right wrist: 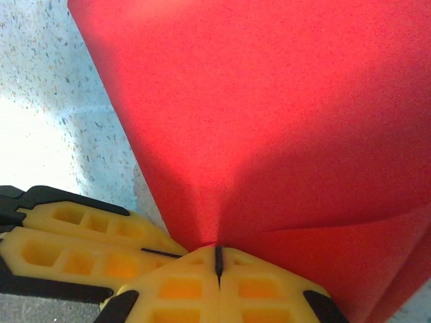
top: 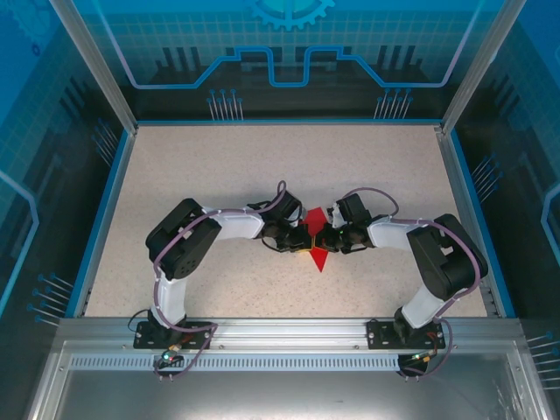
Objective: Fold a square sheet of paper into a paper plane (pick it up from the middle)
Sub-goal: Third fold the triangle at the center of the table.
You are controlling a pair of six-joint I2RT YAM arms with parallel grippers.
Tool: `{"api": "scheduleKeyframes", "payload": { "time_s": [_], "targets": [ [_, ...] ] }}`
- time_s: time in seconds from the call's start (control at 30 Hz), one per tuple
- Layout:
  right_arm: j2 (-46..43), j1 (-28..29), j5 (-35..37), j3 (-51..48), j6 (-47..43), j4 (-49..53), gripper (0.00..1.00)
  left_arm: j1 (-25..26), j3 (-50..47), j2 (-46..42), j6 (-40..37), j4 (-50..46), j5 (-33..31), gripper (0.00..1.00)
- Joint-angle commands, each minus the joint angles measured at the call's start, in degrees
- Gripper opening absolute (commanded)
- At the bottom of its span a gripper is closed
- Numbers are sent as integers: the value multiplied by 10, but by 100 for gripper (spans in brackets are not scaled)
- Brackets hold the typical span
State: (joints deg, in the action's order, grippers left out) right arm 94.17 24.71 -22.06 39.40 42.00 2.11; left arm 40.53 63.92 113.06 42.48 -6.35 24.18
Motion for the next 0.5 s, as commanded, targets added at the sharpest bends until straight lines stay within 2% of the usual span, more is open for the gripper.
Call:
{"api": "scheduleKeyframes", "payload": {
  "time_s": [0.0, 0.23, 0.47],
  "targets": [
    [-10, 0, -13, -7, -5, 26, 0, 4, 15, 23, -29, -53, -47, 7],
    [-27, -1, -21, -8, -4, 23, 0, 4, 45, 44, -52, -100, -90, 7],
    [-64, -7, -22, -16, -7, 33, 0, 3, 51, 59, -63, -115, -103, 7]
  ]
}}
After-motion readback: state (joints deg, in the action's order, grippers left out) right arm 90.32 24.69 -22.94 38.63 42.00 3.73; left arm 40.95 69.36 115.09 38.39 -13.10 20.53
